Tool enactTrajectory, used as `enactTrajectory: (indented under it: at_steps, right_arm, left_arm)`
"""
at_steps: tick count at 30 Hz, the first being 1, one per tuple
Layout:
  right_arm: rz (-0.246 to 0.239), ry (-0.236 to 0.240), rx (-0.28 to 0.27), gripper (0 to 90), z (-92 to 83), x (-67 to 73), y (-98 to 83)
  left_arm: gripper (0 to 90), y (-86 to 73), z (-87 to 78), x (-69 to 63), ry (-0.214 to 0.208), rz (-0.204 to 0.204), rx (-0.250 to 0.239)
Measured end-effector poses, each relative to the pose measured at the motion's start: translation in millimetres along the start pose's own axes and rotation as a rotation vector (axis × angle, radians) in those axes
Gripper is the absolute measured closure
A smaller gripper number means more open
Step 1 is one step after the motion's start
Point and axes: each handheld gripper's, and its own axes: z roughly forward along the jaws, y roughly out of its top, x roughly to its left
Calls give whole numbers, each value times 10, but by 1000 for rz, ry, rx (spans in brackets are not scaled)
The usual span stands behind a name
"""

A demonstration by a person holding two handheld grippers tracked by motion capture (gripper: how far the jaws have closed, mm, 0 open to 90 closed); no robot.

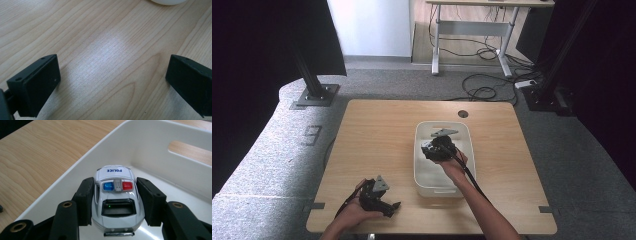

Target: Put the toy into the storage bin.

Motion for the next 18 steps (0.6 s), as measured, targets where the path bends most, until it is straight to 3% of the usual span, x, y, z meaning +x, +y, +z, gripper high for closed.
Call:
enactTrajectory:
  at_steps: [18]
  right_arm:
    - [-17, 3, 68, 499, 142, 0, -19]
  left_arm:
    - [0, 0, 0, 0, 1, 0, 0]
